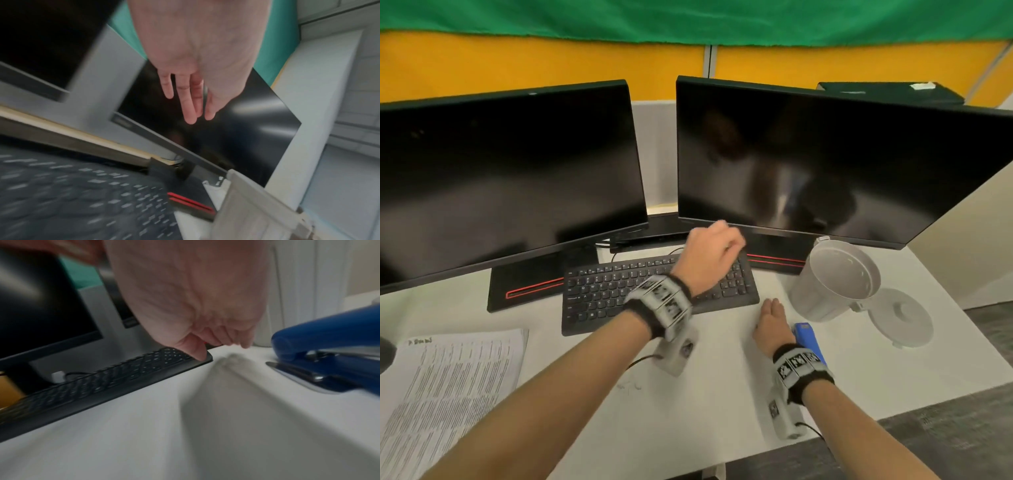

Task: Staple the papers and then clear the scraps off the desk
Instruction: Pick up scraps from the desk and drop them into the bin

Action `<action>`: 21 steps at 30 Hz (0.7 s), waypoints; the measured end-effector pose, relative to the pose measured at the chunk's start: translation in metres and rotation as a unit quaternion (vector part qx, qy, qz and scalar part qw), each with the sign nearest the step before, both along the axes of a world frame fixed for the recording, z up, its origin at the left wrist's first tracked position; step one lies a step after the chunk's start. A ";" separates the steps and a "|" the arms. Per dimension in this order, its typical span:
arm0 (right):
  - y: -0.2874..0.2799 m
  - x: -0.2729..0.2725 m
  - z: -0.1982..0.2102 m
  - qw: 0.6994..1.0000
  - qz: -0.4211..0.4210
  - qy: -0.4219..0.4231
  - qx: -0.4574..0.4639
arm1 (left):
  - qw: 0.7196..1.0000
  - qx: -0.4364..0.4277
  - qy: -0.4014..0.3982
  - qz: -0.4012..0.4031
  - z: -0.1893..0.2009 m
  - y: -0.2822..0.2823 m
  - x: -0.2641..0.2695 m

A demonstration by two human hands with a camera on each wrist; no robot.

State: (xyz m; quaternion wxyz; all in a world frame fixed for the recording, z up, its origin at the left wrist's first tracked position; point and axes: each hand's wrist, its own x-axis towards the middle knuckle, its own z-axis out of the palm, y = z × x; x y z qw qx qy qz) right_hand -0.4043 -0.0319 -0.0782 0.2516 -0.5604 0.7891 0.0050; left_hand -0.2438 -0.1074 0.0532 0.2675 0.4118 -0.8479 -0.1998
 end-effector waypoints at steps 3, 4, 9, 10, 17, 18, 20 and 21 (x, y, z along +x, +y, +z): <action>-0.023 -0.003 -0.006 0.999 -0.027 0.034 -0.015 | 0.996 0.052 -0.069 0.024 -0.026 0.028 0.062; -0.028 -0.004 -0.008 0.998 -0.037 0.046 -0.018 | 0.993 0.071 -0.086 0.035 -0.035 0.038 0.082; -0.031 -0.009 -0.010 0.996 -0.053 0.062 0.041 | 0.980 0.132 -0.107 0.106 -0.072 0.073 0.160; -0.026 -0.007 -0.010 0.997 -0.041 0.060 0.038 | 0.976 0.139 -0.114 0.120 -0.078 0.078 0.172; 0.057 0.071 -0.010 0.991 0.128 0.018 0.046 | 0.946 0.177 -0.207 0.174 -0.121 0.111 0.216; 0.065 0.084 -0.010 0.984 0.171 0.022 0.047 | 0.941 0.177 -0.220 0.185 -0.126 0.115 0.218; 0.073 0.107 -0.011 0.970 0.239 0.014 0.047 | 0.932 0.188 -0.234 0.202 -0.135 0.122 0.218; 0.075 0.117 -0.012 0.964 0.263 0.006 0.043 | 0.927 0.198 -0.240 0.209 -0.137 0.124 0.216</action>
